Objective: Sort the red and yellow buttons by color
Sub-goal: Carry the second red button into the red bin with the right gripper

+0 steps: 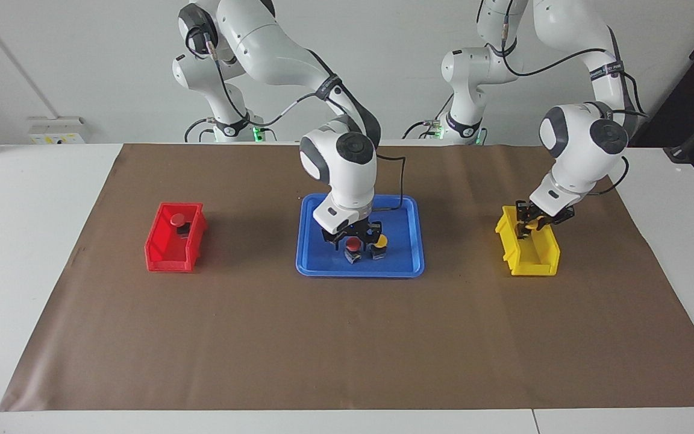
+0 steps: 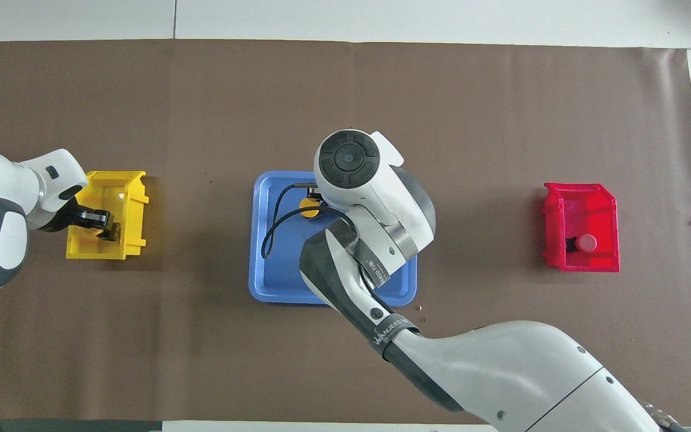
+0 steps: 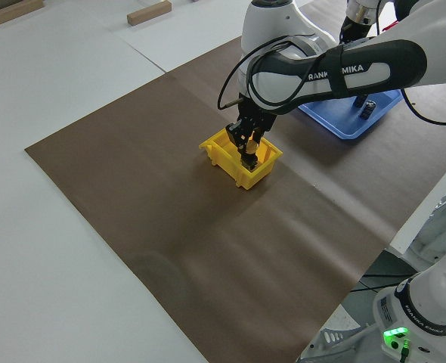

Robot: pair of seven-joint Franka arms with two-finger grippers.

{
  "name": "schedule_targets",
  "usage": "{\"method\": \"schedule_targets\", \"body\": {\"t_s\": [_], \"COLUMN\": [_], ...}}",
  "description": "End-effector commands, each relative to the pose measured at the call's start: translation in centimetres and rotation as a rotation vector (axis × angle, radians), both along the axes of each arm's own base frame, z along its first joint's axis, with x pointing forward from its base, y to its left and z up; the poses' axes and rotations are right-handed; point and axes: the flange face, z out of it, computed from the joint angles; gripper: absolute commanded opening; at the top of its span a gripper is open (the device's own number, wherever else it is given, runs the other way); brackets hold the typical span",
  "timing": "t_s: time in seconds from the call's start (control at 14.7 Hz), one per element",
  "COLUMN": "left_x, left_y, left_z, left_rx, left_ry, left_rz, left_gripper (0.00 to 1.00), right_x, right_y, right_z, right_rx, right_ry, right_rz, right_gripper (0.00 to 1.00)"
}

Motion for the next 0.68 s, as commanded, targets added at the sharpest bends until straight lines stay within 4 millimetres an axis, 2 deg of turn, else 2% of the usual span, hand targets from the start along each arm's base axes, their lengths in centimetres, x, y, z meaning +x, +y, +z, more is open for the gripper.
{"method": "schedule_targets", "body": {"t_s": [0.0,0.14,0.2,0.27,0.34,0.41,0.48,0.55,0.61], "left_x": [-0.5,0.0,0.3,1.0,1.7,2.1,2.2,2.4,2.5], "left_y": [0.3,0.4,0.3,0.3,0.3,0.4,0.3,0.1,-0.4], "left_z": [0.4,1.2,2.3,4.5,7.3,10.2,13.1,16.5,19.5], "left_rx": [0.001,0.001,0.002,0.004,0.006,0.007,0.007,0.009,0.01], "left_ry": [-0.018,-0.022,-0.016,-0.002,0.009,0.007,-0.002,-0.016,-0.028], "left_rz": [-0.014,-0.01,-0.01,-0.008,-0.007,-0.006,-0.005,-0.008,-0.018], "left_gripper": [0.75,0.76,0.76,0.78,0.84,0.98,1.0,1.0,1.0], "right_x": [-1.0,-0.9,-0.9,-0.7,-0.2,0.4,1.6,2.4,3.3], "right_y": [0.2,0.1,0.0,-0.1,-0.7,-1.5,-3.2,-5.9,-9.5], "right_z": [0.4,0.5,0.4,0.7,1.1,2.2,4.0,6.5,9.0], "right_rx": [0.002,0.003,0.004,0.002,-0.008,-0.017,-0.021,-0.021,-0.02], "right_ry": [-0.017,-0.016,-0.013,-0.011,-0.007,-0.001,0.0,-0.004,-0.014], "right_rz": [0.01,0.009,0.006,0.004,0.002,0.004,0.017,0.05,0.061], "right_gripper": [0.58,0.33,0.23,0.16,0.14,0.14,0.14,0.14,0.14]}}
